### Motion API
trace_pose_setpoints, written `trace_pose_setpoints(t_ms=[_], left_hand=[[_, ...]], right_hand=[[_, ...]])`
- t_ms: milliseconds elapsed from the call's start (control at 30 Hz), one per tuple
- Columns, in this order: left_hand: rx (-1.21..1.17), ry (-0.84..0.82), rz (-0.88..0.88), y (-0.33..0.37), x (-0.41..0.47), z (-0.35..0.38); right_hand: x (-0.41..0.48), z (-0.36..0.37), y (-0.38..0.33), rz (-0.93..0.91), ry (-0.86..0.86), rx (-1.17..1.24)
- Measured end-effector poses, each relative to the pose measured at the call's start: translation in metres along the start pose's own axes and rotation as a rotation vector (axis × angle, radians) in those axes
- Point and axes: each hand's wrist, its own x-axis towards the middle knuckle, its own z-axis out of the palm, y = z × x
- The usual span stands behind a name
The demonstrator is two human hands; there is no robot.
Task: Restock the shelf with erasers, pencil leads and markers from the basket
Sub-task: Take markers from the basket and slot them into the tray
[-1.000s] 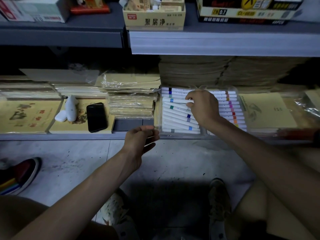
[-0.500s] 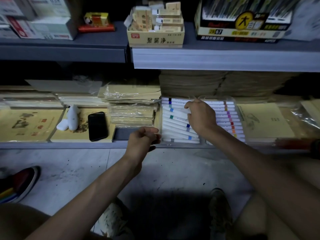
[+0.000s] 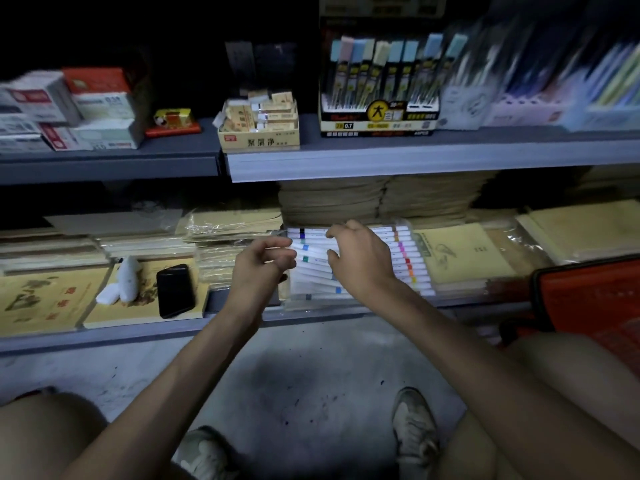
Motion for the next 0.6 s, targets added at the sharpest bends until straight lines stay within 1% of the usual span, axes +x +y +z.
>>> trace_pose_setpoints(t_ms=[100, 267, 433, 600], left_hand=[[0.0, 0.029, 0.089, 0.011, -0.014, -0.005], [0.053, 0.08, 0.328, 0.031, -0.041, -0.014], [0.197, 0.176, 0.468, 0.051, -0.06, -0.026], [0.479, 0.309, 0.629, 0.074, -0.058, -0.047]], right_hand=[[-0.015, -0.024, -0.007, -0.034, 0.017, 0.03], [-0.034, -0.059, -0.022, -0.082, 0.055, 0.133], [-0.032, -0.086, -0.044, -0.14, 0.116, 0.32], [-0.018, -0.096, -0.074, -0.208, 0.17, 0.448]])
